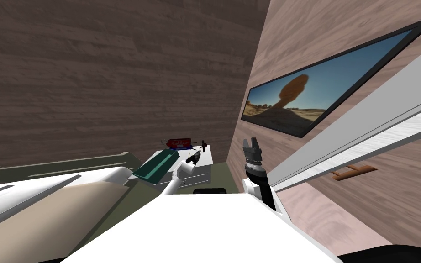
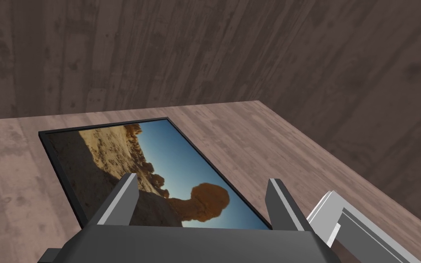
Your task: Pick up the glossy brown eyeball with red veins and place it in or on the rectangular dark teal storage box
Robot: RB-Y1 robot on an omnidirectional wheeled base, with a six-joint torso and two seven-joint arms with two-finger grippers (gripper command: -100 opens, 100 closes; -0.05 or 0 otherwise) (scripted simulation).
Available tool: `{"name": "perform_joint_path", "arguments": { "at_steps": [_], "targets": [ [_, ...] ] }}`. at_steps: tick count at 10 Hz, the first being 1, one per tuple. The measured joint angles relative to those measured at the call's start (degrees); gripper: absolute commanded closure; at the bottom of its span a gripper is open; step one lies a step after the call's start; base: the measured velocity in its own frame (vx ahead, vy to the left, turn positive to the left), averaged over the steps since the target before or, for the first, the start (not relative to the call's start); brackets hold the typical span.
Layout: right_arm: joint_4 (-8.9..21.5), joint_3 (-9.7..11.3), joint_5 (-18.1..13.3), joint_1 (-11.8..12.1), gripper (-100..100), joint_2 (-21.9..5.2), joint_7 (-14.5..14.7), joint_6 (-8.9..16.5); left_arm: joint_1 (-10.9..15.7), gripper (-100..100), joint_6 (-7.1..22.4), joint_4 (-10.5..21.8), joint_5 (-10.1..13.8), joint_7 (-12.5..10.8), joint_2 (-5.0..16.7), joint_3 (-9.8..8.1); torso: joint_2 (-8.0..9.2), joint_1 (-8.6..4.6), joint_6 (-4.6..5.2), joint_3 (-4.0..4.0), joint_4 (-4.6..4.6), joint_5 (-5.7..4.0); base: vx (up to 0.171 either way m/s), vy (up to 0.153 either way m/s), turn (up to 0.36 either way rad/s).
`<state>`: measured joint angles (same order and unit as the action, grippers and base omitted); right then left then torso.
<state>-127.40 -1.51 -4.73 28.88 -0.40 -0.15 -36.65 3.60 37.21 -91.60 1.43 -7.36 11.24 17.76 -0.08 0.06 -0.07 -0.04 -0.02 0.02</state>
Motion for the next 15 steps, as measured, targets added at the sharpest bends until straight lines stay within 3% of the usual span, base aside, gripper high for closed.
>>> {"name": "perform_joint_path", "arguments": {
  "at_steps": [5,6,7,10,11,15],
  "targets": [
    [0.0,0.0,0.0,0.0,0,0.0,0.0,0.0,0.4,-100,3.7,5.9,-2.2,-1.2,0.5,-0.68,-0.18,0.37,0.01,-0.09,-0.03,0.07,0.020,0.054,-0.046],
    [0.0,0.0,0.0,0.0,0,0.0,0.0,0.0,0.4,0,3.8,6.0,-2.2,-1.2,0.5,-0.69,-0.14,0.23,-0.02,-0.08,-0.03,0.06,0.004,0.012,0.008],
    [0.0,0.0,0.0,0.0,0,0.0,0.0,0.0,0.4,-100,3.8,5.9,-2.2,-1.2,0.5,-0.69,-0.07,0.04,0.00,-0.04,-0.01,0.01,0.026,-0.003,-0.023],
    [0.0,0.0,0.0,0.0,0,0.0,0.0,0.0,1.0,-100,1.1,9.3,-2.4,-0.7,0.0,-1.48,-0.22,-0.13,0.00,-0.12,-0.04,-0.03,0.043,-0.013,-0.014],
    [0.0,0.0,0.0,0.0,0,0.0,0.0,0.0,1.0,100,0.9,9.5,-2.4,-0.7,0.0,-1.51,-0.14,-0.11,0.00,-0.08,-0.03,-0.03,0.000,0.000,0.000],
    [0.0,0.0,0.0,0.0,0,0.0,0.0,0.0,1.0,100,0.9,9.5,-2.4,-0.8,-0.1,-1.54,0.01,-0.10,0.03,0.01,0.01,-0.04,0.001,0.000,-0.001]
  ]
}}
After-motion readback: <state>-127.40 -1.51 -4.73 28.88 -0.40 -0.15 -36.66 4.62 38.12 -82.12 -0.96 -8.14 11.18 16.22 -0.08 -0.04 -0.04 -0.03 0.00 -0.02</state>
